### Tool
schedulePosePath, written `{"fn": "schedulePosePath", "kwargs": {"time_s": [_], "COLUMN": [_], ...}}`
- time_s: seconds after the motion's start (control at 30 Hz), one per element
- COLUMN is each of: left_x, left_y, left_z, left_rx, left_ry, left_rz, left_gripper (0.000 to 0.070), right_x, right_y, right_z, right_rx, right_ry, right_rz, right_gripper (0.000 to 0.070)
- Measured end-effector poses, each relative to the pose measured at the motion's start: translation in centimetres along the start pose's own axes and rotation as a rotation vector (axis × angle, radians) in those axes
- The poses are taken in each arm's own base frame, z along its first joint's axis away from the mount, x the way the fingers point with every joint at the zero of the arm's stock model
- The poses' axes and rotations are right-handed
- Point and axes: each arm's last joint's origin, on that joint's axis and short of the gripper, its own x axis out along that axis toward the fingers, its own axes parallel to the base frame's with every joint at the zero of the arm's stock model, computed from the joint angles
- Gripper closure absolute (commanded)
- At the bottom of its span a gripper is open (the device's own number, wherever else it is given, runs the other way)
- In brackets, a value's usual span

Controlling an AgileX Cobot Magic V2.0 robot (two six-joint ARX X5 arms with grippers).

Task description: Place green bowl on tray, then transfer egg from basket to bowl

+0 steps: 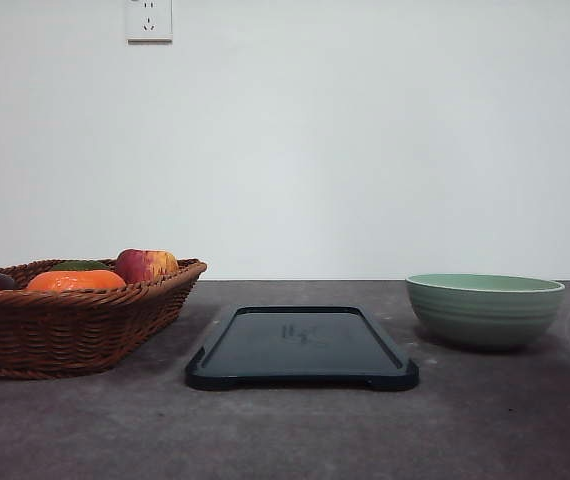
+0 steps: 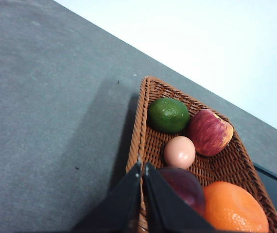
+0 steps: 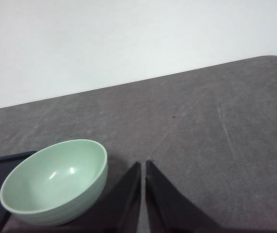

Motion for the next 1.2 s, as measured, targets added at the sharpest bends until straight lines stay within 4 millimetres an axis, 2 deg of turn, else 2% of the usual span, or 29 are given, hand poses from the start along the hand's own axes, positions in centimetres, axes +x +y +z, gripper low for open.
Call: {"fn": "schedulePosePath", "kwargs": {"time_s": [0.1,0.4,0.53,0.83,1.03,1.2], "left_x": [0.0,-0.4,-0.5,-0.5,0.7,2.4], "left_y": [-0.1,-1.4,-1.4,-2.7,-3.8,-5.1], "left_z": [0.2,2.5,2.8,5.3,7.3,9.4], "left_rx": [-0.001,0.101,0.112,0.129,0.134,0.168], "left_ry": [-0.018,-0.274,-0.31,-0.303,-0.215,-0.076], "left_rz": [-0.01,-0.135,-0.106,-0.073,-0.067,-0.096], "left_gripper": [0.07,0.07,0.07,0.07,0.07,0.07], "right_x": [0.0,-0.2,-0.2,-0.1,1.3,3.2], "right_y": [0.0,0.4,0.5,1.4,1.9,2.4], "right_z": [0.1,1.7,2.0,5.4,7.0,8.3], "right_rx": [0.006,0.003,0.002,-0.016,-0.024,-0.025], "right_ry": [-0.007,-0.173,-0.191,-0.192,-0.102,-0.008], "right_rz": [0.003,0.045,0.049,0.049,0.1,0.156], "right_gripper": [0.0692,0.0693,0.0694,0.0694,0.0694,0.0694]}}
